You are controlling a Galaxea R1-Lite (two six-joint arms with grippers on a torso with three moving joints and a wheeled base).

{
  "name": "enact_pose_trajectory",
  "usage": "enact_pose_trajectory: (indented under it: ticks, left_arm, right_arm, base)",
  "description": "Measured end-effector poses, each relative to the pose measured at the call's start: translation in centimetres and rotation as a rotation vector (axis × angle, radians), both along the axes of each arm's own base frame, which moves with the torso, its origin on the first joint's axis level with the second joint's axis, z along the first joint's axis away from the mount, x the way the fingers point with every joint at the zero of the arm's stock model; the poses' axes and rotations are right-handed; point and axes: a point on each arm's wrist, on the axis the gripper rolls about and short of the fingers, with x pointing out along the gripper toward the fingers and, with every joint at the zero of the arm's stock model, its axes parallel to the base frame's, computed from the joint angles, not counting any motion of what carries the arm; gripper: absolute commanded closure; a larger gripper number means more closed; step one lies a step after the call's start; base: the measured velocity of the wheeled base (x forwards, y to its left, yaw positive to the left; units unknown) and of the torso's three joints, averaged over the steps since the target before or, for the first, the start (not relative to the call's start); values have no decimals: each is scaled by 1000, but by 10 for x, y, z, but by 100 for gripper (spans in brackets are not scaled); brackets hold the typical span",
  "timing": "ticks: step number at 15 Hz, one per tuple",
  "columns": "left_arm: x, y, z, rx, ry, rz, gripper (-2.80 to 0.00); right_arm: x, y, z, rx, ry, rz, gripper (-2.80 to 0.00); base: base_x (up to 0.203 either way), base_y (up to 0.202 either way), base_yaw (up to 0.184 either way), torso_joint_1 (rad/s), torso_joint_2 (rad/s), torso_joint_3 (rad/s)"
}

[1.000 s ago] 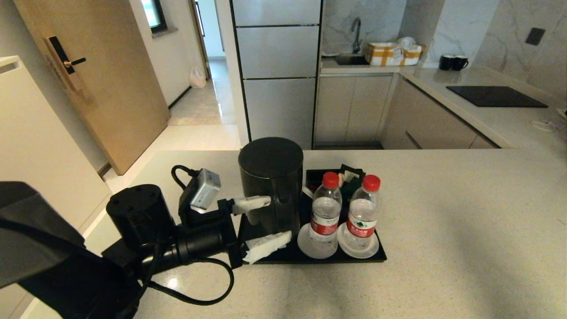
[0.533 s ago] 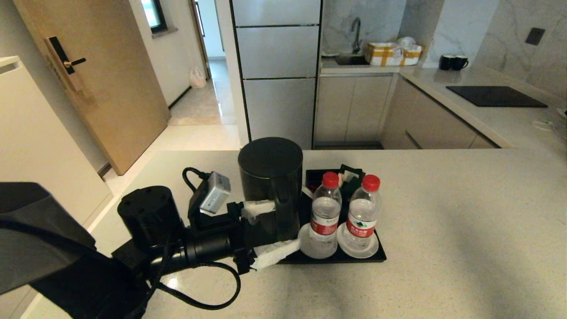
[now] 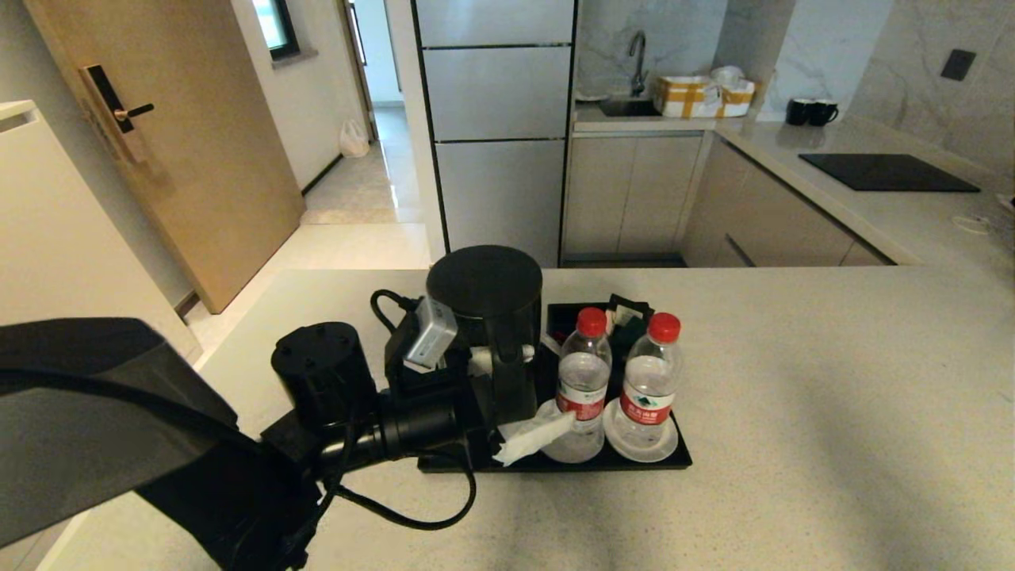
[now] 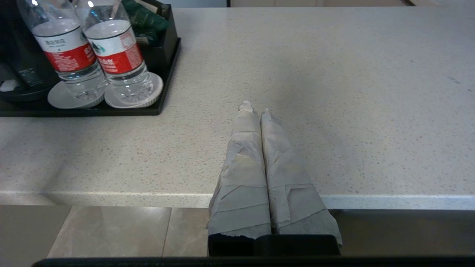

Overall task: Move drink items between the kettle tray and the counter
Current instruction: Pick up the kettle

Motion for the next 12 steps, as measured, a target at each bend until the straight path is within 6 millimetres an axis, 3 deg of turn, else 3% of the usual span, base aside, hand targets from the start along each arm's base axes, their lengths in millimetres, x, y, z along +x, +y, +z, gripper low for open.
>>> enact_pose_trajectory:
  ticks: [1,12]
  left_arm:
    - [2,-3,-1,-1,-2,-3,0]
    - [13,-11,-10,1,18,-8,0]
  right_arm:
    - [0,0,0,0,0,0,0]
    - [0,0,0,0,0,0,0]
  base:
    - [0,0,0,0,0,0]
    - [0,0,0,0,0,0]
